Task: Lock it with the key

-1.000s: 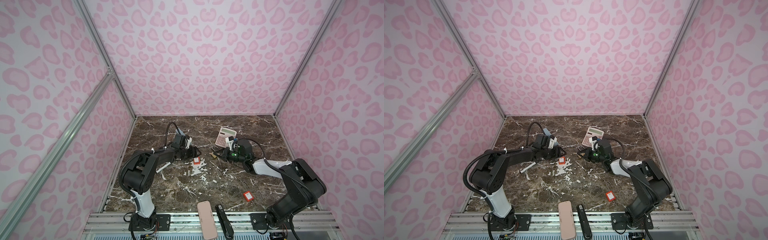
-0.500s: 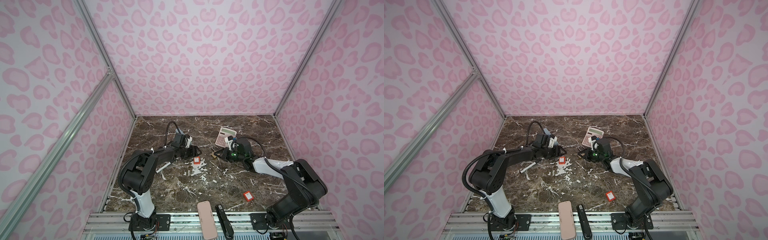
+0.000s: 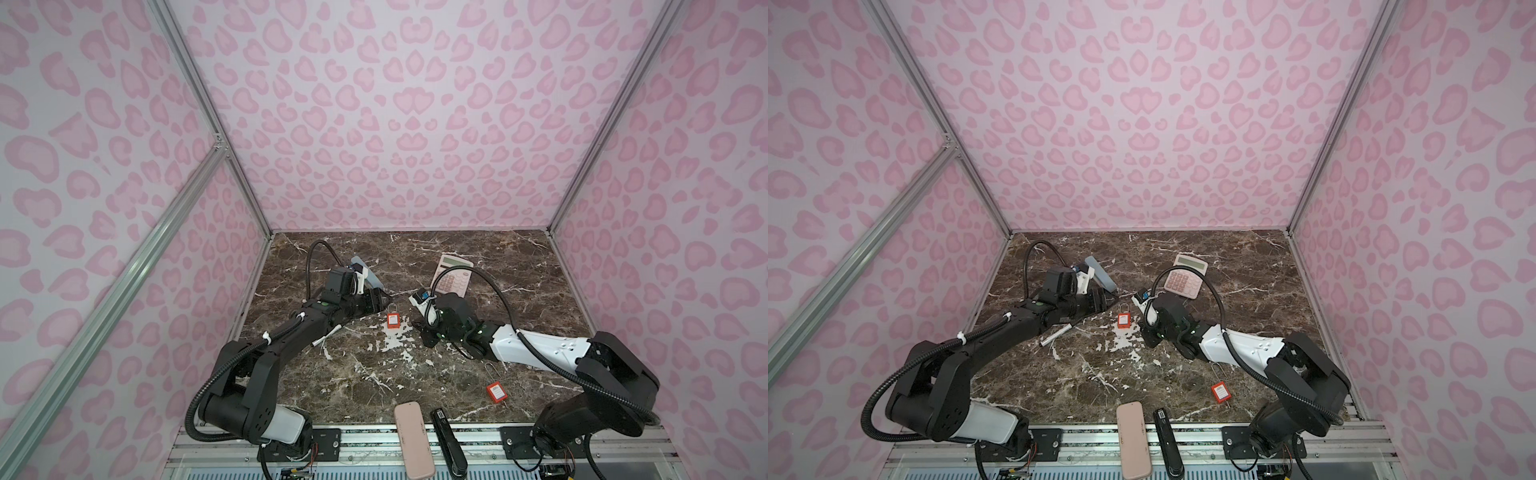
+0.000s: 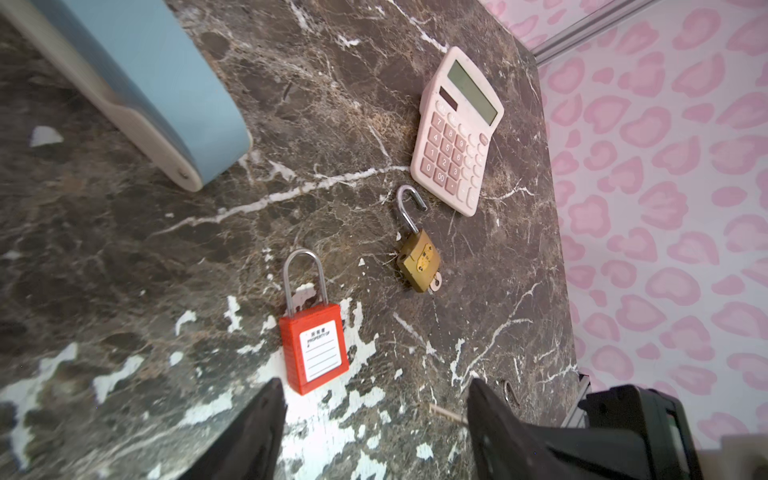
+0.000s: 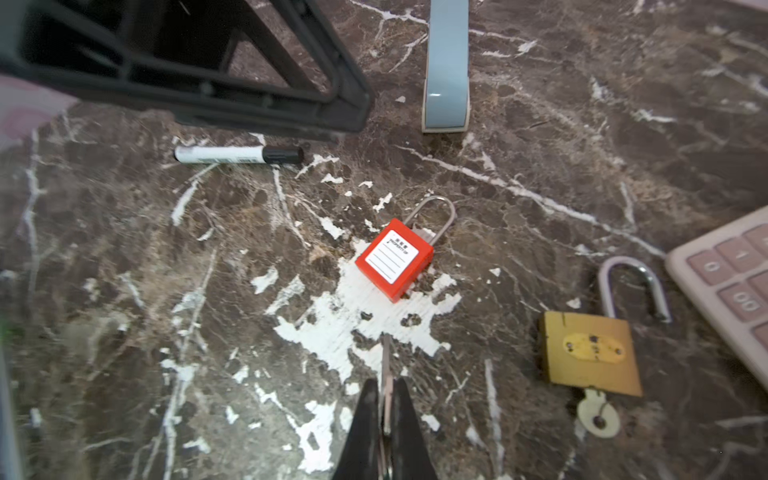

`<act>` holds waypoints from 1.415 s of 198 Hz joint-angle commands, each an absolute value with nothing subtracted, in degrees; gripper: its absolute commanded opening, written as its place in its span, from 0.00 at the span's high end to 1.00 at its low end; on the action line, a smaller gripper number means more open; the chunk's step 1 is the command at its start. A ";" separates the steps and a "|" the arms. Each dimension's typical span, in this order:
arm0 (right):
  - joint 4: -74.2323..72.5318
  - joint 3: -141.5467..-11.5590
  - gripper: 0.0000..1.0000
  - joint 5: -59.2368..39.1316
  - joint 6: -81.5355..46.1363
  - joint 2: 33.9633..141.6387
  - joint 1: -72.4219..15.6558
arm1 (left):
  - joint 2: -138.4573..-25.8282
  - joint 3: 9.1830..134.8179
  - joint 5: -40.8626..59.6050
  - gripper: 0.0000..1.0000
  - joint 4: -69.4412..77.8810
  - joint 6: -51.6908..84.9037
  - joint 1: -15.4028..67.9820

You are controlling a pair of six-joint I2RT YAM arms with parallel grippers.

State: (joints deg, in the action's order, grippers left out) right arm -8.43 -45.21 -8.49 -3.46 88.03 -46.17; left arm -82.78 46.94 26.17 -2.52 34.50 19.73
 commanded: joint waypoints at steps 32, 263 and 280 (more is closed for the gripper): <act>-19.22 -44.32 1.00 2.15 11.76 93.90 -48.07 | -79.23 43.27 25.73 0.29 -2.90 35.20 18.72; -25.76 -49.52 0.77 14.32 23.12 109.83 -51.29 | -76.54 41.29 25.43 0.29 -3.96 34.80 18.06; -25.48 -49.40 0.65 16.79 23.19 108.58 -52.10 | -76.10 41.02 25.29 0.29 -3.83 34.89 18.04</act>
